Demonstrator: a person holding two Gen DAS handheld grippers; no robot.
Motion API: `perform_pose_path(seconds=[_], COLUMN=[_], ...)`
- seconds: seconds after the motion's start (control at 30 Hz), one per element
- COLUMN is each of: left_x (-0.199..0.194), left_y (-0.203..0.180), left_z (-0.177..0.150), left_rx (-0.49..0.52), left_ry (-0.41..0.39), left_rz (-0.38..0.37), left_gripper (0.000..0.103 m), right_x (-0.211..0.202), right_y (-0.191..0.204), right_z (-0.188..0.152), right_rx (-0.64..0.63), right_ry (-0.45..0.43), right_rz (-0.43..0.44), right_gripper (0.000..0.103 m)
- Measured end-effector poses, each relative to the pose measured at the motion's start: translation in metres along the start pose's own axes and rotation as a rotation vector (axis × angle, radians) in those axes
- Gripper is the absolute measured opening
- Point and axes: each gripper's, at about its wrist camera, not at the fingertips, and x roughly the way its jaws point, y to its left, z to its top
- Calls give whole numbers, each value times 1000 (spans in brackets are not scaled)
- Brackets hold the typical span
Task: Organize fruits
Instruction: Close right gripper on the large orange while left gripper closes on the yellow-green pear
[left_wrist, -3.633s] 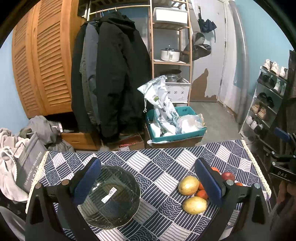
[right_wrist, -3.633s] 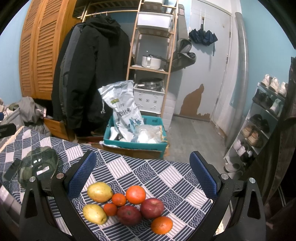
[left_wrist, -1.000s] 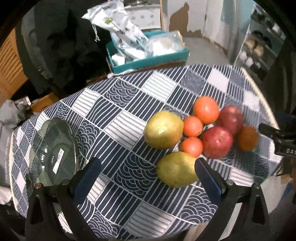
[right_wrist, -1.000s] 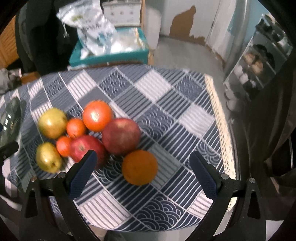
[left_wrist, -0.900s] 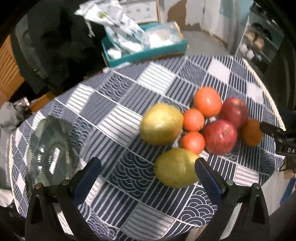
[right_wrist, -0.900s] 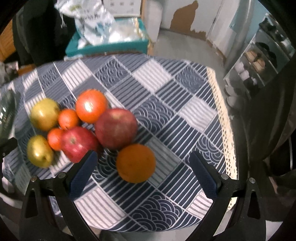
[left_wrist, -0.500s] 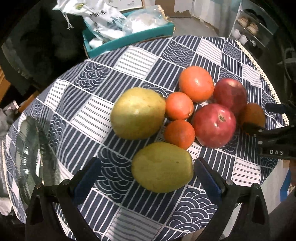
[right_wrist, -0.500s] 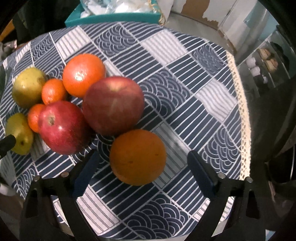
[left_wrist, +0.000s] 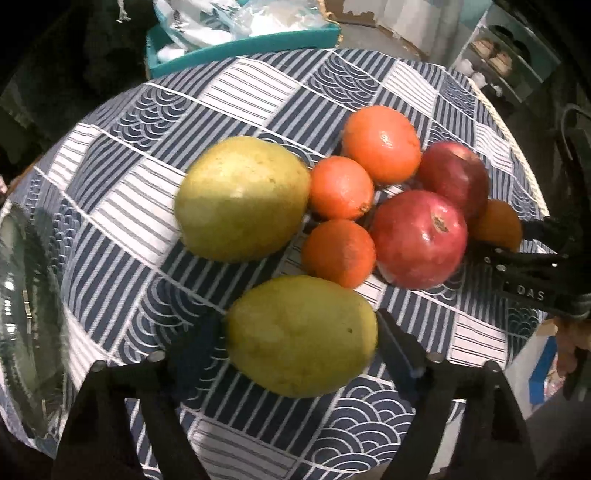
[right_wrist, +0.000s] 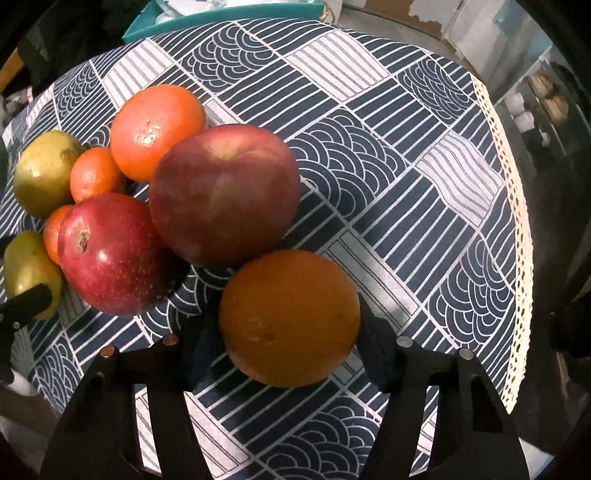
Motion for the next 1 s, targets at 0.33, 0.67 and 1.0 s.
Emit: perform_pose_path(seconds=[0.33,0.67,1.0], left_x=[-4,-31,-60], left_y=[3,11,11], left_z=[-6,-10,-11], left_rx=[-21,-33,-33], left_ry=[-30,-89,-169], left_rz=[-13,-8,18], left_gripper=[81,81,81], right_x=[-5,-44,-86], right_y=[-3,-3,0], right_z=[-6,-7,1], right_rx=[11,40,44], right_ry=[-29,-119,-262], right_rz=[15,33,48], right_gripper=[65,64,64])
